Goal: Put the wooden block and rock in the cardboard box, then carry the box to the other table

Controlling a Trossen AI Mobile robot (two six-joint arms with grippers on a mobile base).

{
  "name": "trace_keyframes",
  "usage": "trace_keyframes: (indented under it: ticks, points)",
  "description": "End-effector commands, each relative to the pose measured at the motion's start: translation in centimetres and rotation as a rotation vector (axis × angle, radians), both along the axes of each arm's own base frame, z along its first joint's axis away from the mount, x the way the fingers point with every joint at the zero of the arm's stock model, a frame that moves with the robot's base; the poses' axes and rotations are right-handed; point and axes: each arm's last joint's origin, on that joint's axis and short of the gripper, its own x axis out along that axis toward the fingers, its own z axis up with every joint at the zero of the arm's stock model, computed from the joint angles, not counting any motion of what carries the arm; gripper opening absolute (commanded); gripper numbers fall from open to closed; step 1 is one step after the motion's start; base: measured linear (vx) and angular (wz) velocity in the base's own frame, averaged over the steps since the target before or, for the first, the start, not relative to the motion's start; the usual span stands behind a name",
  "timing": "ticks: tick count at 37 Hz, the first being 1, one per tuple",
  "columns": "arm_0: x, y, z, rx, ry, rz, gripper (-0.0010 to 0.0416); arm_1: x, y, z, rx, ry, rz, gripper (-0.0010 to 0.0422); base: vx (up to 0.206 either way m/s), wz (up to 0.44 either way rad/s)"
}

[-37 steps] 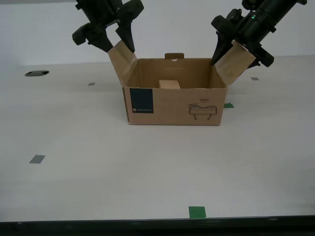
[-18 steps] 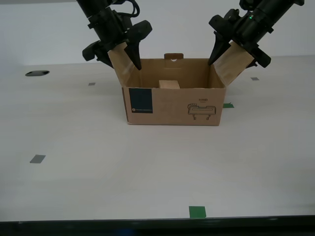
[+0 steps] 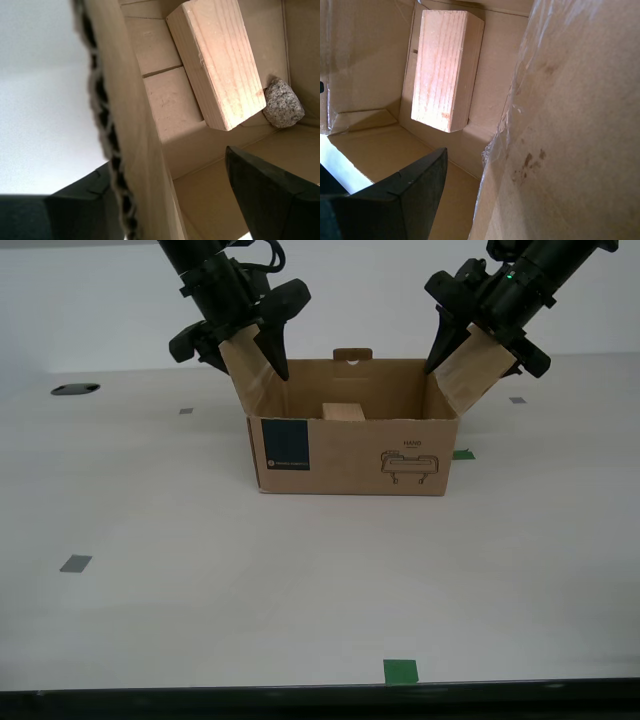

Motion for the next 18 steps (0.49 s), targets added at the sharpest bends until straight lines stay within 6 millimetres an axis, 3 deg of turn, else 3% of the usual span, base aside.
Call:
trace_keyframes:
  ticks: [1,6,11,15,18]
  points:
    - [0.01,0.06,0.00,0.005,0.002,0.002,0.0263,0.00,-0.05,-0.01,-0.005,0.004,0.007,0.0188,0.000,0.000]
    - [-0.02,0.18,-0.01,0.008,0.021,-0.020,0.0201,0.09,-0.10,0.02,-0.009,-0.007,0.006,0.0095,0.000,0.000]
    - [-0.09,0.24,-0.02,0.007,0.030,-0.023,0.0095,0.25,-0.19,0.08,-0.018,-0.024,0.008,-0.0008,0.000,0.000]
    - [-0.14,0.25,-0.03,0.007,0.035,-0.023,-0.0010,0.46,-0.31,0.16,-0.028,-0.048,0.008,0.0001,0.000,0.000]
    - [-0.14,0.29,-0.03,0.007,0.034,-0.022,0.0004,0.54,-0.36,0.19,-0.034,-0.056,0.010,0.0001,0.000,0.000]
